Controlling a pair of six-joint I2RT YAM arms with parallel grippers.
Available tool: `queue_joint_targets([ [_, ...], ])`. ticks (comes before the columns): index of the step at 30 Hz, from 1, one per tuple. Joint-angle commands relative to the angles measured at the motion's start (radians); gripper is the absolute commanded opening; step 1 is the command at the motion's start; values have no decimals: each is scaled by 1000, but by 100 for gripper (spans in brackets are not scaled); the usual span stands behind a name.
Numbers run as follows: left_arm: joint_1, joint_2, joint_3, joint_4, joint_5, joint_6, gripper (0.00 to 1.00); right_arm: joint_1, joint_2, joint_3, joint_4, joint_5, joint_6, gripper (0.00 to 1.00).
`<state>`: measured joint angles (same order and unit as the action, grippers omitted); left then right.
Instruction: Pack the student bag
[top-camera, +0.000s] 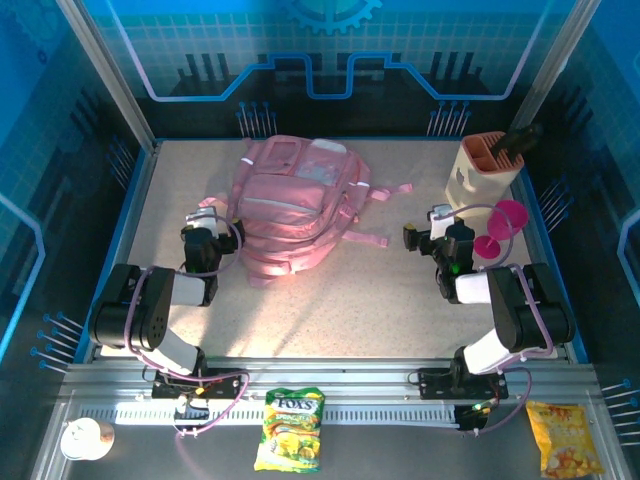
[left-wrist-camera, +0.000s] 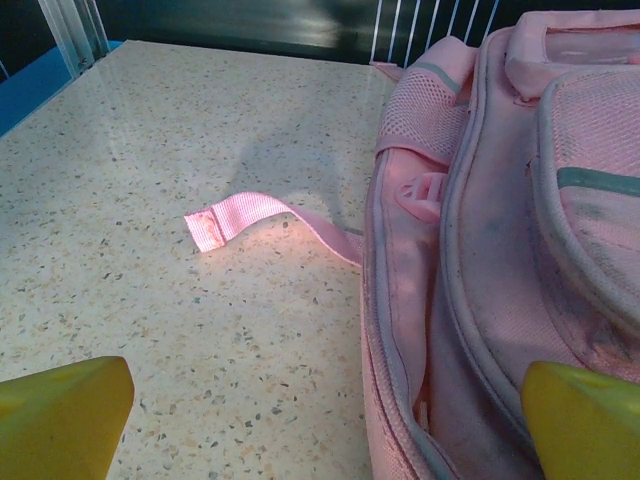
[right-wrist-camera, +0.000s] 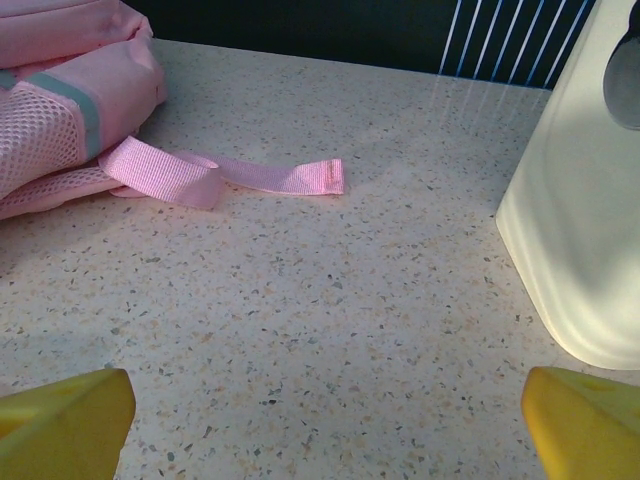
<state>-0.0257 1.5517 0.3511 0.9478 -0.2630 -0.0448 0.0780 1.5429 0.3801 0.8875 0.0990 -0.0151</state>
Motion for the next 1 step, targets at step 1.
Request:
queue_joint_targets([
  [1, -5, 8, 14, 12, 10, 16, 99, -9, -1, 13, 11, -7, 10, 100],
])
